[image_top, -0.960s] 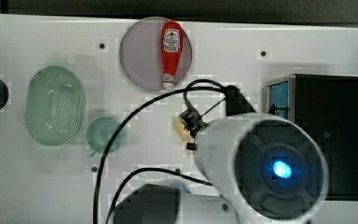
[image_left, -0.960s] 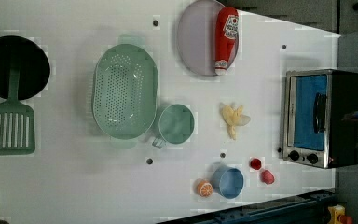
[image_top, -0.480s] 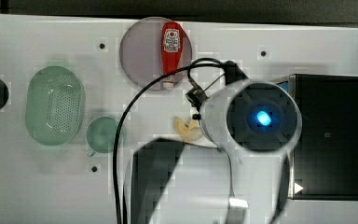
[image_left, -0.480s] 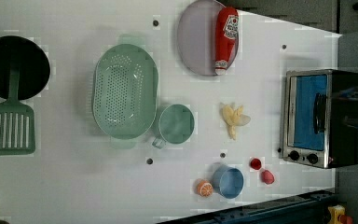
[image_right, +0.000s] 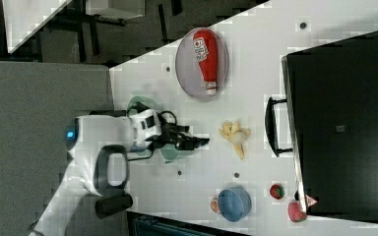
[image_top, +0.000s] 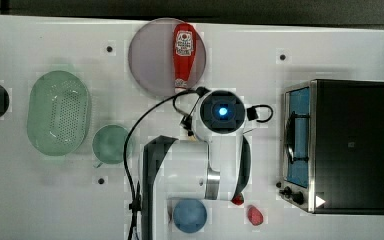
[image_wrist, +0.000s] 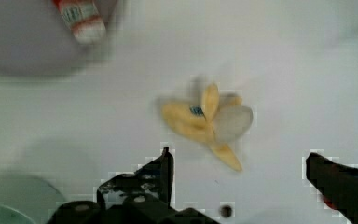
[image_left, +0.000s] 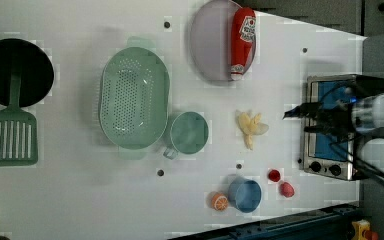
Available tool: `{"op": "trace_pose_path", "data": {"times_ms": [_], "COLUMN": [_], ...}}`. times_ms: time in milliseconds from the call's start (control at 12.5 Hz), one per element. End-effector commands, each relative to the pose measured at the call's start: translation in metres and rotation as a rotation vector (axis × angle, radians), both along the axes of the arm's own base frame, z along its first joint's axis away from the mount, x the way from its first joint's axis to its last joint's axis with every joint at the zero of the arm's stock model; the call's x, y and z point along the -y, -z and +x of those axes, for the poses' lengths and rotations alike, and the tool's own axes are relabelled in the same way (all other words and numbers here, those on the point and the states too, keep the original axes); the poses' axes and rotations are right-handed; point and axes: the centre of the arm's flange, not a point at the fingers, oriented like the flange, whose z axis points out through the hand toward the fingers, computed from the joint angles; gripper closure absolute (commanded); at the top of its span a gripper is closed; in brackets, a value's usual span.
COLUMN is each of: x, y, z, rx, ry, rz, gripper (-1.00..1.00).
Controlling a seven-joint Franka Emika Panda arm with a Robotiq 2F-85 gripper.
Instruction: Pick Banana and place it in mug.
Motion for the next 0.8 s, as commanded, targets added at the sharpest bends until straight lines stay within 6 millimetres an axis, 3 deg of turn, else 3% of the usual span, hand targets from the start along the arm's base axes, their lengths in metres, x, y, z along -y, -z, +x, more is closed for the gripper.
{"op": "trace_pose_path", "data": {"times_ms": [80,480,800], "x": [0.004,-0.004,-0.004], "y": [0.027,0.116,0.156], "z": [0.007,-0.004,-0.004], "rx": [0.050,-0.069,-0.035], "ry": [-0.312,-0.343,-0.350], "rz": [0.027,0.044,0.032], "gripper": [-1.00,-1.00,-1.00]}}
